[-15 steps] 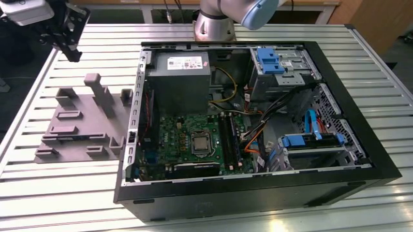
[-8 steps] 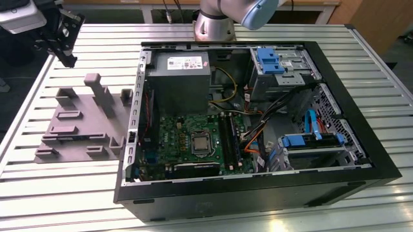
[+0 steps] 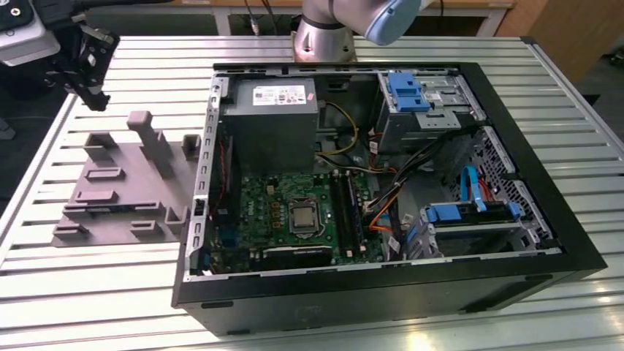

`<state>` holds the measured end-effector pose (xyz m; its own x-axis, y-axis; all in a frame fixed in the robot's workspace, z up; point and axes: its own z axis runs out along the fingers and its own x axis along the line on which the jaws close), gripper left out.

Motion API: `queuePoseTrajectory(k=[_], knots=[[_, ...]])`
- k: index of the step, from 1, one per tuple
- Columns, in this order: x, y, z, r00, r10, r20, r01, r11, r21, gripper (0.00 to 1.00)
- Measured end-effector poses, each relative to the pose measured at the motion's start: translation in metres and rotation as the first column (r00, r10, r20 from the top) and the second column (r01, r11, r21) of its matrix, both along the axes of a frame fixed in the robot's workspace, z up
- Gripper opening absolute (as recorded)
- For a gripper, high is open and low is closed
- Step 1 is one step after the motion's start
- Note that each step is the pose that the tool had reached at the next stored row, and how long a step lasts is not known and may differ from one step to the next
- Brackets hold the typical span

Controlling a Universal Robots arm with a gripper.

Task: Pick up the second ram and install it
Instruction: 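Reach for the second ram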

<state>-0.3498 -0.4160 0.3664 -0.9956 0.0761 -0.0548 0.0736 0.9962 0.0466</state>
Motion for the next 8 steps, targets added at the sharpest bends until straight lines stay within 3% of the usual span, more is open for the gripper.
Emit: queuePoseTrajectory(k=[8], knots=[[-0.0118, -0.0066, -0.0088, 1.0, 0.0, -0.0001, 0.0, 1.0, 0.0, 0.11]])
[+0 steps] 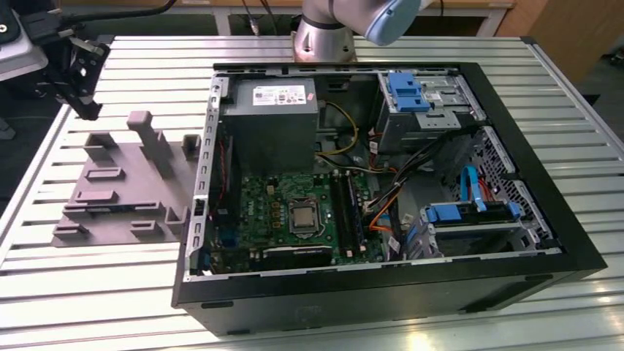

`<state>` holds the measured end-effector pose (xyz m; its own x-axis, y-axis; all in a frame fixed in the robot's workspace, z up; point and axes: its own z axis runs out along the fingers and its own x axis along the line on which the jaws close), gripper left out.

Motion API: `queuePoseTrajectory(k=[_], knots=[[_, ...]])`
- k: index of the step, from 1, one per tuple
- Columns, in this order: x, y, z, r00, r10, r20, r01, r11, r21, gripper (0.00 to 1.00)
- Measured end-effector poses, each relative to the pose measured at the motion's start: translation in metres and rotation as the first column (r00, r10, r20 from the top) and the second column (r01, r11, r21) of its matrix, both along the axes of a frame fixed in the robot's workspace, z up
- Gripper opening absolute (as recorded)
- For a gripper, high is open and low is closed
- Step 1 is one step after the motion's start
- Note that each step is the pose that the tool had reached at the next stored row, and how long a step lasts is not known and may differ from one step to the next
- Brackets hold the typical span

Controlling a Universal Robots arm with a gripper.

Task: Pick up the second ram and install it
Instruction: 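Reach for the second ram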

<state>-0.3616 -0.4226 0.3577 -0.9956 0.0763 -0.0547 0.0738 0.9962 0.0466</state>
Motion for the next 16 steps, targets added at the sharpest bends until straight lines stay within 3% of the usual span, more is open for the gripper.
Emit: queuePoseTrajectory(k=[16], knots=[[-0.0191, -0.0118, -0.0214, 1.0, 0.0, 0.0001, 0.0, 1.0, 0.0, 0.11]])
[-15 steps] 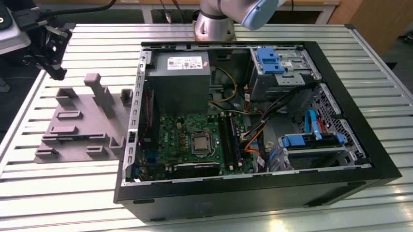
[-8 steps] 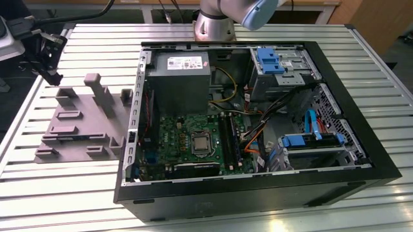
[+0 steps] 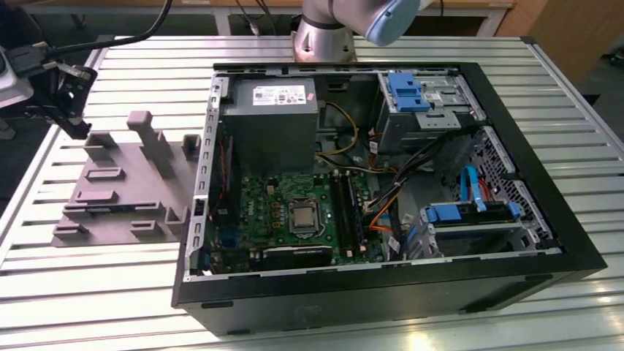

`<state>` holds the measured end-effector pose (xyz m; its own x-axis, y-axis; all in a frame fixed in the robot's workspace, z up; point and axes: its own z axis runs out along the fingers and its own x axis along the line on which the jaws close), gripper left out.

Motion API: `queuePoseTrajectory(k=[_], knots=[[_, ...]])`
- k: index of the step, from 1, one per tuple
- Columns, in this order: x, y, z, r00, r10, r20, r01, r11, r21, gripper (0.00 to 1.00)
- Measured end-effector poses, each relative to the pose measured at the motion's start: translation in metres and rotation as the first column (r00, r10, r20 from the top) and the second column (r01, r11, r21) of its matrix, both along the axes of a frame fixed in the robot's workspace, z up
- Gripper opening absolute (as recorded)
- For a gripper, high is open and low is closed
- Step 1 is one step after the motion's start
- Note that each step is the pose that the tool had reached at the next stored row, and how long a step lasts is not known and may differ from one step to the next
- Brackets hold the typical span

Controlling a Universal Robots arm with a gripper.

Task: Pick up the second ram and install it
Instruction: 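Reach for the second ram, then pick up the second ram and move it above second insertion slot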

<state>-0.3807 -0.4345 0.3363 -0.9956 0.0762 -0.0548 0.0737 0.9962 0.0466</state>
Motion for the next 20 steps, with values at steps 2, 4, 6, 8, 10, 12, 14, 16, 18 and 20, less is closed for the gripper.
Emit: queuePoseTrajectory(k=[2, 4, 6, 8, 10, 12, 14, 16, 18, 20], knots=[[-0.0011, -0.0019, -0.0029, 1.0, 0.0, 0.0, 0.0, 1.0, 0.0001, 0.11], [-0.0027, -0.0038, -0.0057, 1.0, 0.0, 0.0, 0.0, 1.0, 0.0001, 0.11], [-0.0041, -0.0061, -0.0081, 1.0, 0.0, 0.0001, 0.0, 1.0, 0.0001, 0.11], [-0.0049, -0.0088, -0.01, 1.0, 0.0, 0.0, 0.0, 1.0, 0.0, 0.11], [-0.0056, -0.0117, -0.0117, 1.0, 0.0, 0.0, 0.0, 1.0, 0.0, 0.11], [-0.0059, -0.0122, -0.0123, 1.0, 0.0, 0.0001, 0.0, 1.0, 0.0, 0.11], [-0.0059, -0.0122, -0.0123, 1.0, 0.0, 0.0001, 0.0, 1.0, -0.0001, 0.11], [-0.0061, -0.0122, -0.0123, 1.0, 0.0, 0.0, 0.0, 1.0, -0.0001, 0.11], [-0.0061, -0.0122, -0.0123, 1.0, 0.0, 0.0, 0.0, 1.0, -0.0001, 0.11], [-0.0061, -0.0122, -0.0123, 1.0, 0.0, 0.0, 0.0, 1.0, -0.0001, 0.11]])
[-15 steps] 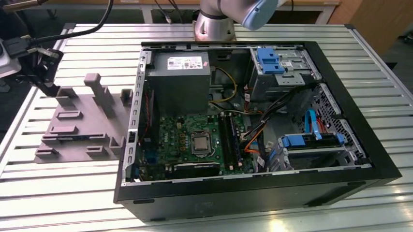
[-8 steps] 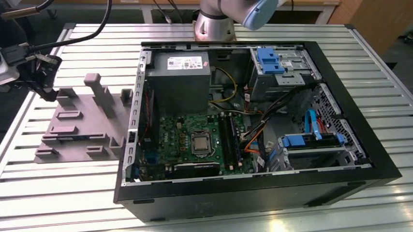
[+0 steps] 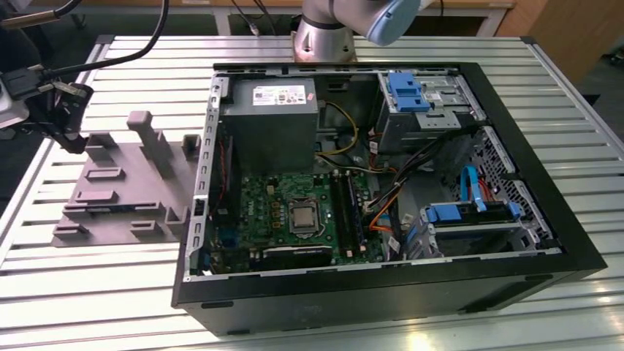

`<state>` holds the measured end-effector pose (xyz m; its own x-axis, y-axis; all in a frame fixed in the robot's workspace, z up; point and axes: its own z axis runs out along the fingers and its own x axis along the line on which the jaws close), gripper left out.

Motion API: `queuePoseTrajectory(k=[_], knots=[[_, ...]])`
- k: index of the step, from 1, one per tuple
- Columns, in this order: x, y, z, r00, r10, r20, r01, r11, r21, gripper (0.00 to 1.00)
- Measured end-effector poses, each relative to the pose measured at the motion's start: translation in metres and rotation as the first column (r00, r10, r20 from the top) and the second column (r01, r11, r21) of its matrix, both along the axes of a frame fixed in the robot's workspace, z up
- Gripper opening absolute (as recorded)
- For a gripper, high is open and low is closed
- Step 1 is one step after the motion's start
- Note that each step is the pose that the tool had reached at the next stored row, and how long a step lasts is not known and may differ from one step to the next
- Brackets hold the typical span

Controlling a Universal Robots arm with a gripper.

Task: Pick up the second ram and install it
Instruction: 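Pick up the second ram and move it above second insertion slot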

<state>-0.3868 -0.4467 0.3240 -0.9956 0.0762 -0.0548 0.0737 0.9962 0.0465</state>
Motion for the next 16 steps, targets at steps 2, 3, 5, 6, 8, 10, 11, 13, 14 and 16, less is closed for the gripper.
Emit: queuePoseTrajectory(k=[2, 3, 5, 6, 8, 10, 11, 13, 14, 16], knots=[[0.0, 0.0, 0.0, 1.0, 0.0, 0.0, 0.0, 1.0, 0.0, 0.11], [0.0, 0.0, 0.0, 1.0, 0.0, 0.0001, 0.0, 1.0, 0.0, 0.11], [-0.0001, 0.0, 0.0, 1.0, 0.0, 0.0, 0.0, 1.0, 0.0, 0.11], [-0.0001, 0.0, 0.0, 1.0, 0.002, 0.0, -0.002, 1.0, 0.0, 0.11], [-0.0001, 0.0, -0.0001, 1.0, 0.007, 0.0, -0.007, 1.0, -0.0013, 0.11], [-0.0001, 0.0, -0.0001, 0.9998, 0.022, 0.0001, -0.022, 0.9997, -0.002, 0.11], [-0.0002, 0.0001, -0.0001, 0.9994, 0.035, 0.0001, -0.035, 0.9994, -0.0021, 0.11], [-0.0001, 0.0001, -0.0001, 0.9981, 0.062, -0.0001, -0.062, 0.9981, -0.0024, 0.11], [-0.0001, 0.0, -0.0001, 0.9971, 0.076, -0.0001, -0.076, 0.9971, -0.0025, 0.11], [-0.0001, 0.0, -0.0002, 0.994, 0.109, -0.0002, -0.109, 0.994, -0.0027, 0.11]])
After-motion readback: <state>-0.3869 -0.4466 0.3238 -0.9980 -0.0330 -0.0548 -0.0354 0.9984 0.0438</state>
